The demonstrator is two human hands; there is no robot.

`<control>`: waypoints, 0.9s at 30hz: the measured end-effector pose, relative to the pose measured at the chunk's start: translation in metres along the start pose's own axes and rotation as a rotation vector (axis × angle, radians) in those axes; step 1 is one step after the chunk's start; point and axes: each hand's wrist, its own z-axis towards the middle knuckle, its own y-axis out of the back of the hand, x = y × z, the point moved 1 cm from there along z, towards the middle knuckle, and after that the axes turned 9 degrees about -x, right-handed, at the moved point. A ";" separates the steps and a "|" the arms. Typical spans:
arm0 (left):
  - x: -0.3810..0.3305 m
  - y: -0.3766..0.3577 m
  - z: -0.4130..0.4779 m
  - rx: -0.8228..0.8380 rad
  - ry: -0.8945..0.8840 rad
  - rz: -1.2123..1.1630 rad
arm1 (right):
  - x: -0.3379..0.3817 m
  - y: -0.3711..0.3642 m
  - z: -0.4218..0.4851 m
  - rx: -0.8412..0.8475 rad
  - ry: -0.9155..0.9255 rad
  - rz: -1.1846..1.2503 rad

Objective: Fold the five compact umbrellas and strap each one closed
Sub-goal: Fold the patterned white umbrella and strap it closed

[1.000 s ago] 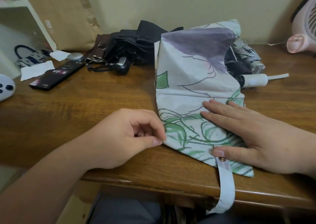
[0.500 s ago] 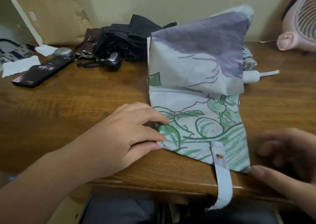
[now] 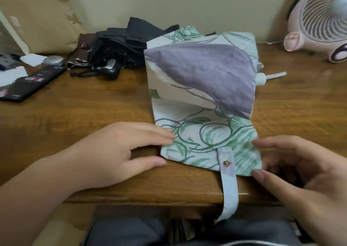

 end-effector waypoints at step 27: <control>-0.011 -0.006 -0.031 0.094 -0.172 0.197 | -0.039 0.024 -0.004 0.108 0.465 -0.488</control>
